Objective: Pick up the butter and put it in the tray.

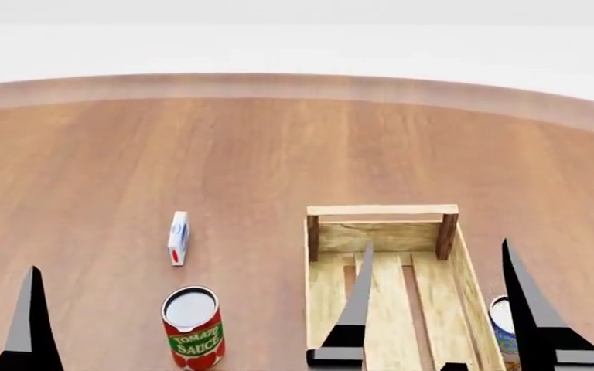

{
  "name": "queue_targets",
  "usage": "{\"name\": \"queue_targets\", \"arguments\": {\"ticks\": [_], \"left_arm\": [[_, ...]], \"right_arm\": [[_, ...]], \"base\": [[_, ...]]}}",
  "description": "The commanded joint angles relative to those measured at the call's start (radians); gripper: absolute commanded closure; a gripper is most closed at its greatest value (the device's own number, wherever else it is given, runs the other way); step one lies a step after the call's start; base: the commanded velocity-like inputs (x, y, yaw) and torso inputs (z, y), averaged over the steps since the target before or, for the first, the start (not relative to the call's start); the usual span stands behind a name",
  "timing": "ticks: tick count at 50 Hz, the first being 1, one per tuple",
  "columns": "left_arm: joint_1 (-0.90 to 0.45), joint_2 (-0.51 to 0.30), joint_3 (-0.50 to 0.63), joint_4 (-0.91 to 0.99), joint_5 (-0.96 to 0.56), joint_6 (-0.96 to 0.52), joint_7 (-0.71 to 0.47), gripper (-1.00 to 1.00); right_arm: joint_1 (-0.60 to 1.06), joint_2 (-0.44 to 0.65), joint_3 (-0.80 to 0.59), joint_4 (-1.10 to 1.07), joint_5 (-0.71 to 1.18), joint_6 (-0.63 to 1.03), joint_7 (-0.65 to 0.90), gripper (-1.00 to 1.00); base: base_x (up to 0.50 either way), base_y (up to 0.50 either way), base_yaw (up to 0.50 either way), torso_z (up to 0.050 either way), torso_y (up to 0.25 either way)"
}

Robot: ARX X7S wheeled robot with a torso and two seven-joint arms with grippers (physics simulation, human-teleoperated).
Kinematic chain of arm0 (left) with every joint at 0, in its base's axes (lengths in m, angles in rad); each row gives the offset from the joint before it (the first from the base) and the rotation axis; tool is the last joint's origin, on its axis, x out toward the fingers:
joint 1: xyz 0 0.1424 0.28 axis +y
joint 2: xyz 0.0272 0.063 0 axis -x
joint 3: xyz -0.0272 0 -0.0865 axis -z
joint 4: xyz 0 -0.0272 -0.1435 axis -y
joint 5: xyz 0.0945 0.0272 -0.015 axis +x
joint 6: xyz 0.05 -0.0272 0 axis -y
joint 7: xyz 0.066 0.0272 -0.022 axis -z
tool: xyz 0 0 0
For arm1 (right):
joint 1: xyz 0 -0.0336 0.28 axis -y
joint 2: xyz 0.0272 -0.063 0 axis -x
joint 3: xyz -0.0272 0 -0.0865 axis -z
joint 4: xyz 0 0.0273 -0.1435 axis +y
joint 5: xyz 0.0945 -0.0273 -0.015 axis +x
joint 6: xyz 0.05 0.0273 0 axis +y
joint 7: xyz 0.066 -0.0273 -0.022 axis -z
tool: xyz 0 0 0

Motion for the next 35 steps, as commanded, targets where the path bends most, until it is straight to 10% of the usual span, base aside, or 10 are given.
{"name": "queue_targets", "arguments": {"ticks": [1,35], "left_arm": [[0.003,-0.006,-0.003,0.015,-0.019,-0.007,-0.010,-1.00],[-0.004,-0.032,0.004,-0.013,-0.074,-0.004,-0.043,-1.00]], "right_arm": [[-0.006,0.005,0.004,-0.023,0.034,-0.021,-0.001,-1.00],[0.001,0.019,0.045,0.009,0.082,0.086,0.031,-1.00]], "base": [[0.00,-0.50,0.00,0.000,0.000],[0.00,-0.40,0.00,0.000,0.000]]}}
